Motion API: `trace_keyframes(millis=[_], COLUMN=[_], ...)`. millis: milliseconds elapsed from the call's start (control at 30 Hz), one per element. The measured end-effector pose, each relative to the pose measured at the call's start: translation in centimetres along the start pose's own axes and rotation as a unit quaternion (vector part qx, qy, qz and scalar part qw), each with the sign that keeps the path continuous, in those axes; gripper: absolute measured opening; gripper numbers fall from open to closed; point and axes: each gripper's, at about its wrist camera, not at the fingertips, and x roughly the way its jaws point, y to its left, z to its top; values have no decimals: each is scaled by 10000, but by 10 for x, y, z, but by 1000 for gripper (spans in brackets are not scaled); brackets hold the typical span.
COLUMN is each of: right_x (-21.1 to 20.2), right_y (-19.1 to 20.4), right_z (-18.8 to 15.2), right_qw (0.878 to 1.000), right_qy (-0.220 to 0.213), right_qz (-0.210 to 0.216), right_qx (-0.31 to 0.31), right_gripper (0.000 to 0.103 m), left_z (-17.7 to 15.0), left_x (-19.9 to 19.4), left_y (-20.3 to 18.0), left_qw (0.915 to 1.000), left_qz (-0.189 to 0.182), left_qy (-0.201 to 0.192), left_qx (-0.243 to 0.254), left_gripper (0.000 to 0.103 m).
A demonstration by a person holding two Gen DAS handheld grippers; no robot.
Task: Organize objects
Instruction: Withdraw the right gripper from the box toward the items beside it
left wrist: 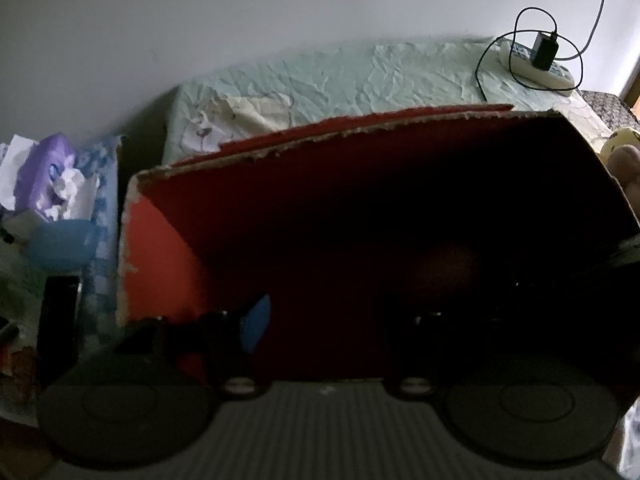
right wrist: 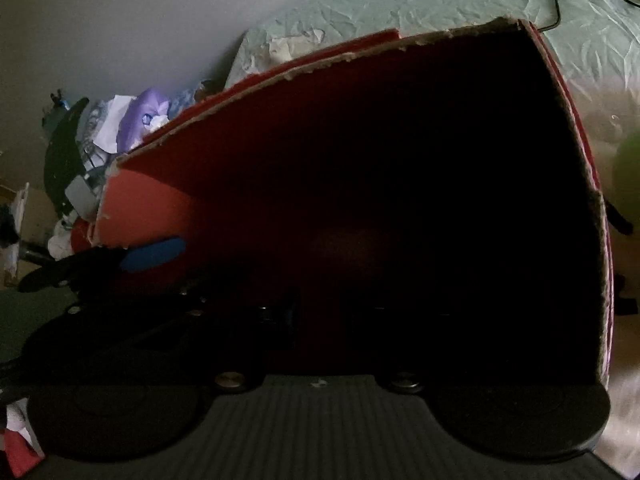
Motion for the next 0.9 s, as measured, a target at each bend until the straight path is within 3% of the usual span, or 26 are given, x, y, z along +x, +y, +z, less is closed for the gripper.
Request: trace_keyframes(millis=[233,433,900], right_x=[-3,-6,-73], right_y=[0,-6,-16], right_z=[-2,-2,-29], right_qw=[9999,9991,9851], right_qy=[-130,-240,-1424], right_qz=[-13,334,886], right_qx=[-79,-75,-388], right_gripper=[30,30,30], left_z=[-1,-1,-6], left_x=[0,1,-13], left_y=[-7,-9,-8], left_qw=[9997,9993,9972], left_qz=[129,281,464], left_qy=[-61,-147,-587], left_qx=[177,216,79], left_gripper=[67,68,65])
